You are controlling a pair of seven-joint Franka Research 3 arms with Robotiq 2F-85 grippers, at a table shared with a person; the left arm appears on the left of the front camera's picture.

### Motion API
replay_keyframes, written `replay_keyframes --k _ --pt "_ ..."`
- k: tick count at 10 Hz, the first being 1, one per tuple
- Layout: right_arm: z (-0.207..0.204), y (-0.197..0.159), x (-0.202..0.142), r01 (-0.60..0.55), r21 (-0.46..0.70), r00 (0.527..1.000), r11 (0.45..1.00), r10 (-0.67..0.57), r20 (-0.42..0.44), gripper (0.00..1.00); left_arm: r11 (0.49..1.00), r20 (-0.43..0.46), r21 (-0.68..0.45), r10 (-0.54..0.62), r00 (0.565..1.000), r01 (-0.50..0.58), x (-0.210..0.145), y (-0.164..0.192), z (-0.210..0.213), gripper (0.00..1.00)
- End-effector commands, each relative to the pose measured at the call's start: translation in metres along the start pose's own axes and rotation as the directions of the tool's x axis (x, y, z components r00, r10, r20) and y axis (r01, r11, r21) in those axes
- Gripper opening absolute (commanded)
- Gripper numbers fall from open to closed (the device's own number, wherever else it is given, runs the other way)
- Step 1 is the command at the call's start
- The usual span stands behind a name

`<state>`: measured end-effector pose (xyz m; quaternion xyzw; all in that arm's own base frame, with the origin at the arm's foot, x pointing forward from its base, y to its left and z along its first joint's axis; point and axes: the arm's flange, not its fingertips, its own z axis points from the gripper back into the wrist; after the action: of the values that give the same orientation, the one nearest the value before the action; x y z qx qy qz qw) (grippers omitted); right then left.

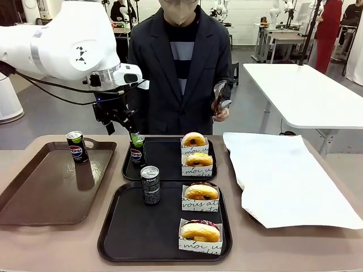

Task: Set up donuts and drinks on trays.
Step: Pick up one Pepsi coke from the Handle tray and place it on the Flat Tray without a Pepsi coke.

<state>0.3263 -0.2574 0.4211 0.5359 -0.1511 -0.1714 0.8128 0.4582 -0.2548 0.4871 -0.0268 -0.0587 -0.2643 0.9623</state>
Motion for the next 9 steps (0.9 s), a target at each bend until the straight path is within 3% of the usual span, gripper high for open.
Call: replay_keyframes --k 1,3,6,8,9 --pt "0.0 0.0 -0.001 -0.004 0.011 1.0 1.0 0.004 0.0 1.0 1.0 -0.001 0.0 0.0 1.0 0.0 -0.001 0.0 0.0 1.0" --pt "0.0 0.0 -0.001 -0.004 0.011 1.0 1.0 0.004 0.0 1.0 0.978 0.033 -0.082 0.195 0.98 -0.191 -0.042 0.077 0.035 1.0" --pt "0.0 0.0 -0.001 -0.004 0.011 1.0 1.0 0.004 0.0 1.0 0.938 0.031 0.005 0.347 0.937 -0.347 -0.109 0.167 0.062 1.0" --pt "0.0 0.0 -0.001 -0.004 0.011 1.0 1.0 0.004 0.0 1.0 0.9 0.033 -0.004 0.437 0.899 -0.437 -0.125 0.204 0.064 1.0" --pt "0.0 0.0 -0.001 -0.004 0.011 1.0 1.0 0.004 0.0 1.0 0.93 0.017 0.018 0.366 0.93 -0.366 -0.118 0.195 0.059 1.0"
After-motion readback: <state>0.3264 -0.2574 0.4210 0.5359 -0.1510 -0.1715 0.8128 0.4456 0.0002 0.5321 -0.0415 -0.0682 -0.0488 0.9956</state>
